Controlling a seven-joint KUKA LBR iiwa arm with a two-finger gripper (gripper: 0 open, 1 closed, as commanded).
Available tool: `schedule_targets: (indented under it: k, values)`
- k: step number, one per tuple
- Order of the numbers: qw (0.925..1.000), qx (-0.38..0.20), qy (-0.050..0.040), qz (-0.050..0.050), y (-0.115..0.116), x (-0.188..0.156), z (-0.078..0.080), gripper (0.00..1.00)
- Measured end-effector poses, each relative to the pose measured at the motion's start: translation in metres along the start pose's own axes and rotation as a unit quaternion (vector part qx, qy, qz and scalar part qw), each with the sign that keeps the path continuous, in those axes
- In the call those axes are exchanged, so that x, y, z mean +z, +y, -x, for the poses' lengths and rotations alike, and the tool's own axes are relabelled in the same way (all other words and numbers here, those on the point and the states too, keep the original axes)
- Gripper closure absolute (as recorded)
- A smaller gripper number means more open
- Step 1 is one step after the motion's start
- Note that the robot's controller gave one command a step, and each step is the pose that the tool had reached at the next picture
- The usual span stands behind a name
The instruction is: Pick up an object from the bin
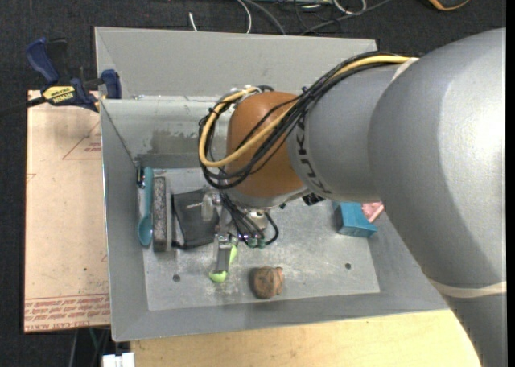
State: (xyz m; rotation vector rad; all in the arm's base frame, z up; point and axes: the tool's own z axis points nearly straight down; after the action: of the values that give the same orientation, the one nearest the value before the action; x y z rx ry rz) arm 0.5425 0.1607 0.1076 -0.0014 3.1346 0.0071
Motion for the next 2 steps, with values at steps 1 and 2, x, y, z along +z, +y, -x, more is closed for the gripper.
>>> schedule_targets:
  k: [1,2]
  values:
    - [0.9992,0.04,-0.0006,0.001,0.003,0.0,-0.008,0.0]
    - [0.9968,0.08,-0.0016,0.001,0.001,0.013,0.001,0.0]
